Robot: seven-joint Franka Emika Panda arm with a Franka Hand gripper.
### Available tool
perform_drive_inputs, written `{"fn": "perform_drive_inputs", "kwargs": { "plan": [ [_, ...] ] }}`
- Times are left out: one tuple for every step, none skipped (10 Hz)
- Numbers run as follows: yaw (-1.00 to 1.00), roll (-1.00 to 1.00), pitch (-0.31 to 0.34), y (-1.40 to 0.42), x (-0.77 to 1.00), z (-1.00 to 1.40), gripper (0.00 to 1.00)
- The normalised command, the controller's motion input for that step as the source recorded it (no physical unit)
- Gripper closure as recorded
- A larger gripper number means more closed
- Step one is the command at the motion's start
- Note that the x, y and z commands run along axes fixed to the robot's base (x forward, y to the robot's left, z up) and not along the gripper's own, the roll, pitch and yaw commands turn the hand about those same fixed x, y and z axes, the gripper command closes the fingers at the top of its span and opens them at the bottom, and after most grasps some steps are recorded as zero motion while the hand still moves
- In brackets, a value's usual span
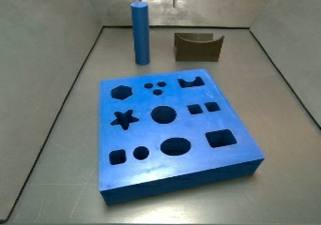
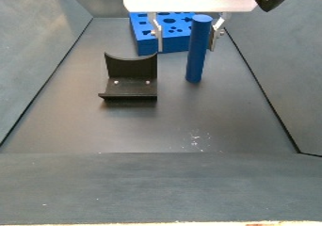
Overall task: Pick up the round object. Move up. Move to above the board. Insert the round object.
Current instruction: Pick up the round object.
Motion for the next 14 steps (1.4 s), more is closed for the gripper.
{"fn": "perform_drive_inputs", "kwargs": {
  "plan": [
    [-0.03,-0.15,0.000,0.16,-0.10,0.00,0.00],
    [-0.19,0.29,0.114,-0.29,-0.49,0.77,0.00],
    [-0.16,0.35,0.266,-0.27,-0.41,1.00,0.00],
    [-0.04,0.32,0.263,-0.33,-0.13,0.43,0.00],
    [0.00,0.09,0.151,-0.01,0.00,0.01,0.00],
    [0.00,-0.05,-0.051,-0.09,0.00,-0.24,0.00],
    [0.10,0.00,-0.260,-0.69,-0.31,-0.50,0.00],
    [0.09,0.06,-0.283,-0.78,-0.57,-0.52,0.00],
    [0.09,0.00,-0.157,-0.20,-0.26,0.00,0.00],
    [0.00,-0.03,-0.009,0.00,0.00,0.00,0.00],
    [0.02,-0.10,-0.103,-0.19,-0.08,-0.15,0.00],
    [0.06,0.00,-0.137,-0.63,-0.15,-0.35,0.00],
    [0.08,0.00,-0.120,-0.56,-0.07,-0.28,0.00],
    [0.06,0.00,0.000,-0.06,0.00,0.00,0.00]
  ]
}}
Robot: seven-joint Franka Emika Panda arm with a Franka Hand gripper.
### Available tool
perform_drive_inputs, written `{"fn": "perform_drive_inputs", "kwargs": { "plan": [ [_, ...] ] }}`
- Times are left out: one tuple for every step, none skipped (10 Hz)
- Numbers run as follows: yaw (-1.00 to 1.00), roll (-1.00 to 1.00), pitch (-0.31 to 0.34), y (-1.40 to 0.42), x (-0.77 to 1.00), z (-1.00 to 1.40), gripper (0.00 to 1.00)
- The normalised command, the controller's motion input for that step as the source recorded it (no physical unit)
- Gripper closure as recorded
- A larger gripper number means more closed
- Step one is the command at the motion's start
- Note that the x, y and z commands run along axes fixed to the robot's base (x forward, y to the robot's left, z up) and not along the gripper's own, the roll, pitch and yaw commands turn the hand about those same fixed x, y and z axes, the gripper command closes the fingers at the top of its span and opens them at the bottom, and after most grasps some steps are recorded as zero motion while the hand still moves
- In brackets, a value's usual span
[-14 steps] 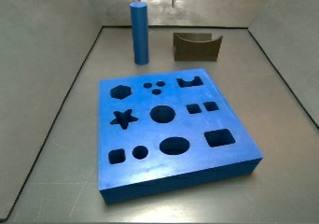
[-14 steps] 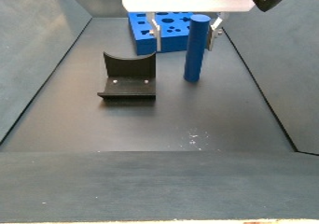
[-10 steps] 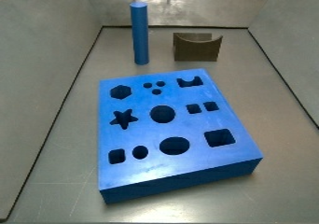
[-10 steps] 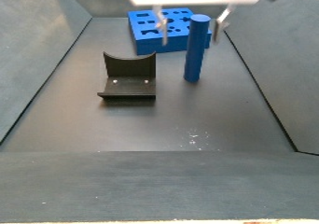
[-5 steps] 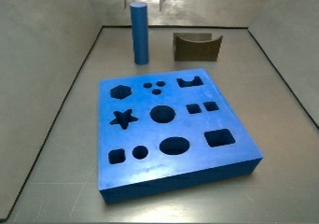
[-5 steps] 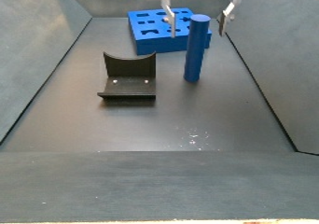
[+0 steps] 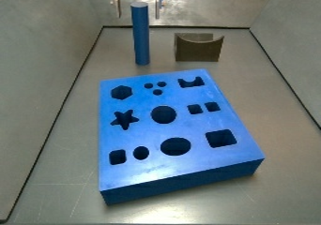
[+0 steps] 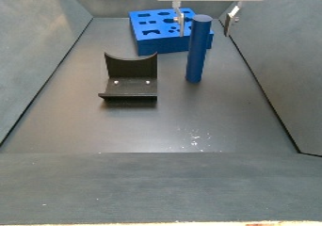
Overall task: Pick up the round object. Move up. Move to above the board. Insert the round object.
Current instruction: Pick up the round object.
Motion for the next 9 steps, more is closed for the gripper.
{"fn": "perform_drive_inputs", "kwargs": {
  "plan": [
    [0.00,0.00,0.000,0.00,0.00,-0.05,0.00],
    [0.00,0.24,-0.100,-0.25,-0.37,-0.48,0.00],
    [0.00,0.00,0.000,0.00,0.00,0.00,1.00],
    [0.01,0.06,0.000,-0.06,0.00,0.00,1.00],
    [0.00,0.00,0.000,0.00,0.00,0.00,1.00],
    [0.00,0.00,0.000,0.00,0.00,0.00,1.00],
    [0.00,0.00,0.000,0.00,0.00,0.00,1.00],
    [0.00,0.00,0.000,0.00,0.00,0.00,1.00],
    [0.00,0.00,0.000,0.00,0.00,0.00,1.00]
  ]
}}
